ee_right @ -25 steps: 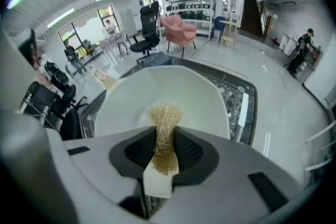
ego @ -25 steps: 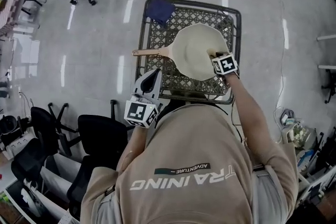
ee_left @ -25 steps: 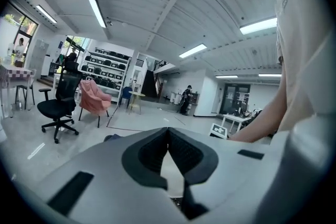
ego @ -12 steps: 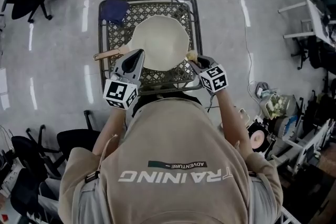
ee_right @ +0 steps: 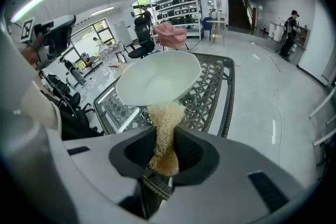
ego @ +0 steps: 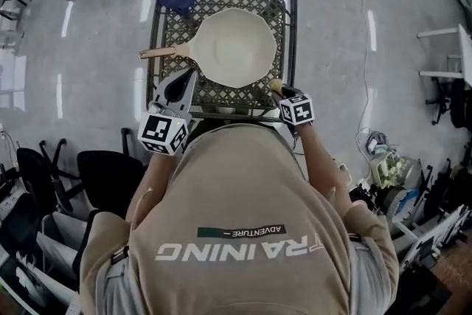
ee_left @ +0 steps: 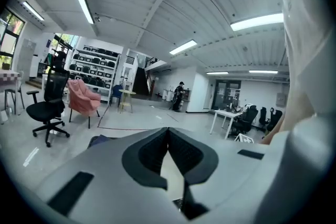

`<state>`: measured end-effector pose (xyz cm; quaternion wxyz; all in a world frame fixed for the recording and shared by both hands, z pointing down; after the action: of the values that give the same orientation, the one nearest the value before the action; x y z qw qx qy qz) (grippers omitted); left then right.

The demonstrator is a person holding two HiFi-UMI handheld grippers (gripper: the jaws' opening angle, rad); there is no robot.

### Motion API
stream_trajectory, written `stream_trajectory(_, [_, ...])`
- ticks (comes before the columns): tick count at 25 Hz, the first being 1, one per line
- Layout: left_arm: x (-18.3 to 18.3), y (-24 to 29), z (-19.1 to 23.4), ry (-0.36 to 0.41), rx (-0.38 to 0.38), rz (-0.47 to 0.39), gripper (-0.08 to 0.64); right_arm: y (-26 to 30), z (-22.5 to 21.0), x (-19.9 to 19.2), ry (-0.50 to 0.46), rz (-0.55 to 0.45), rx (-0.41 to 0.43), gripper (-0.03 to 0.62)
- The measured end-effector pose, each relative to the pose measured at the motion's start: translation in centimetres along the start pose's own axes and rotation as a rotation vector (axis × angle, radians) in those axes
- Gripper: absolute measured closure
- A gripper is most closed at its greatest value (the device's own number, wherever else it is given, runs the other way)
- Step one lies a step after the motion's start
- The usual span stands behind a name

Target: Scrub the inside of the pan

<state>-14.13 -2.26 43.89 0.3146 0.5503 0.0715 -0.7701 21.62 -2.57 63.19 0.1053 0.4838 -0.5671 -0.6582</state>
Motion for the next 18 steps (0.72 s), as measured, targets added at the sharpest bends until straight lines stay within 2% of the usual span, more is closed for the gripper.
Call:
stream_trajectory(4, [0.4, -1.8, -1.6, 0.006, 0.109, -0.022, 0.541, 2.7, -0.1, -0.9, -0.056, 0.059, 0.075, 0.486])
stream_trajectory(9, [-0.3, -3.0, -4.1, -0.049, 0.226, -0.069, 0.541, 5.5, -0.3, -2.6, -0.125, 0.105, 0.154, 0.486])
stream_trajectory(14, [-0.3, -4.0, -5.5, -0.027, 0.25, -0.052, 0.541, 6.8, -0.3, -3.0, -0.074, 0.104, 0.144, 0.485])
stream_trajectory(18, [1.0, -3.8, -5.2, -0.01, 0.253, -0.083, 0.541, 7.0, -0.5, -2.6, -0.035, 0.1, 0.116, 0.473])
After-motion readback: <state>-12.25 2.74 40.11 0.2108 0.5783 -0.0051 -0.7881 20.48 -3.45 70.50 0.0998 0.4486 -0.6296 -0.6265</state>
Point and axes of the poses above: the fingertips, and each gripper's own axes: y forward along the fingers, z to its left, x out of its top, the point moved 10 cm from there along -y, backward along the fingers, and after that the axes turned 12 degrees about -y, right-handed, at the moved point
